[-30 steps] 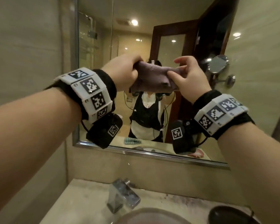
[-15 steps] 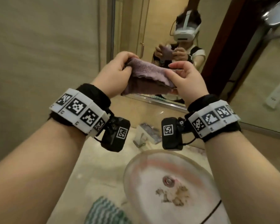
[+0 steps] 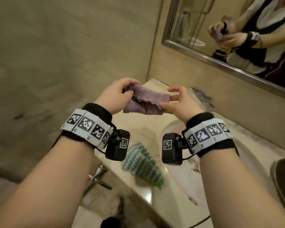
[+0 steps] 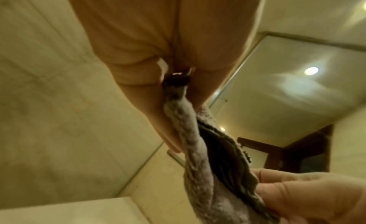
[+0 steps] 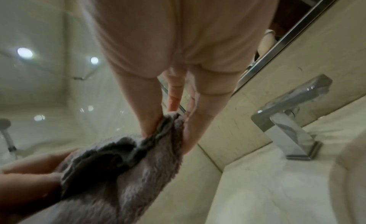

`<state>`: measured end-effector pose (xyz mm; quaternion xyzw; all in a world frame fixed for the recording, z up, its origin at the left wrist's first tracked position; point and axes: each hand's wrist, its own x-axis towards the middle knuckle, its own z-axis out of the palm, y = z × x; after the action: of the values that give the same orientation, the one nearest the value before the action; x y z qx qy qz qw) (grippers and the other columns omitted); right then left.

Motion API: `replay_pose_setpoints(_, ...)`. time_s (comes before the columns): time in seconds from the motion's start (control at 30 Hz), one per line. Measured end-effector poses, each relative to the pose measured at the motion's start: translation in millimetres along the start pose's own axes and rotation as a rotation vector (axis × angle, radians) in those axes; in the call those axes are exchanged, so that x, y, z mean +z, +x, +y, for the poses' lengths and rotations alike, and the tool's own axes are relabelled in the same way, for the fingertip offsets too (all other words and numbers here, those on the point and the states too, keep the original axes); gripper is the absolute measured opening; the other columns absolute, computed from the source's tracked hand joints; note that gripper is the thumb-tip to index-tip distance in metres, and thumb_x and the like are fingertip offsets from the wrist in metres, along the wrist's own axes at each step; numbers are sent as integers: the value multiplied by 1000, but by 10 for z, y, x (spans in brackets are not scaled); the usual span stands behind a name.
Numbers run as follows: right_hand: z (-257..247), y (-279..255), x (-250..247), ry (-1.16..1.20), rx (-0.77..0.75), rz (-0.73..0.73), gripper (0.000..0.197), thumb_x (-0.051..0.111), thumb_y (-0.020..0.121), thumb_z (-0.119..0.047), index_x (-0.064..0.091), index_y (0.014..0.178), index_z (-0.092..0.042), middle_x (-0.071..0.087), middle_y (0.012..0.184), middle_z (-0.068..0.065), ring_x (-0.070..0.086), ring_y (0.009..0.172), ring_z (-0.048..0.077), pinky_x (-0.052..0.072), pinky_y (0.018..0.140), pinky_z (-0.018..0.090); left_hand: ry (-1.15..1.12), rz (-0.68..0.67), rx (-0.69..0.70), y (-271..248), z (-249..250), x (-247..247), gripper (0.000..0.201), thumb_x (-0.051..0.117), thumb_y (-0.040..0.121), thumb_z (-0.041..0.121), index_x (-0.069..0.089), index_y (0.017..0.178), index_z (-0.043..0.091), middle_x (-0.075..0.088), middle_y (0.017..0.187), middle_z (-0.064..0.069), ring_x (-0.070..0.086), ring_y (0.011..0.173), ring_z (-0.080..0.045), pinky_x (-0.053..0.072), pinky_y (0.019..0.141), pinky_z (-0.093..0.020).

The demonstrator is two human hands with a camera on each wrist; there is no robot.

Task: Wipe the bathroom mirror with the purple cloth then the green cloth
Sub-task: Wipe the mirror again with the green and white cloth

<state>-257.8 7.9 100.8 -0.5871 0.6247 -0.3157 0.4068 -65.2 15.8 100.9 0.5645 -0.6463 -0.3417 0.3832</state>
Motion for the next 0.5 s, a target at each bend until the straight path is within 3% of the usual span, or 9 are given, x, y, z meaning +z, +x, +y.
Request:
replay_pose_setpoints(0.1, 105, 73, 305, -98, 61, -56, 48, 71, 78, -12, 42, 116, -20, 60, 99, 3, 65, 90, 27, 52, 87, 43, -32, -48, -93, -97, -384, -31, 20, 57, 92, 15, 58, 106, 29, 61, 105, 4, 58, 106, -17, 45, 96, -32)
replay_pose_setpoints(0.2, 250, 162, 612, -137, 132, -119, 43, 68, 79, -7, 45, 115, -17, 59, 89, 1, 65, 90, 30, 52, 86, 44, 85, -50, -140, -114, -688, -45, 18, 55, 93, 19, 62, 109, 21, 62, 105, 5, 56, 99, -11, 40, 83, -18)
replay_pose_setpoints(0.27, 366, 255, 804, -144, 181, -169, 40, 64, 79, -4, 46, 113, -16, 60, 95, 5, 64, 91, 31, 51, 86, 45, 176, -64, -177, -76, -866, -26, 21, 53, 93, 13, 64, 111, 16, 62, 105, 3, 53, 98, -11, 34, 76, -14)
replay_pose_setpoints(0.43, 474, 457, 1088, -287, 208, -261, 27, 55, 87, -5, 61, 113, -8, 59, 100, 6, 54, 92, 19, 41, 83, 25, 244, -139, -255, 87, -1190, 74, 25, 54, 88, 5, 64, 109, 13, 63, 108, -4, 55, 97, -17, 35, 74, -16)
replay_pose_setpoints(0.5, 472, 493, 1150, -329, 225, -292, 31, 48, 91, -6, 61, 120, -7, 62, 111, 11, 55, 104, 22, 38, 87, 23, 275, -139, -294, 142, -1298, 101, 25, 54, 88, 7, 63, 110, 16, 62, 111, -6, 56, 100, -21, 37, 77, -19)
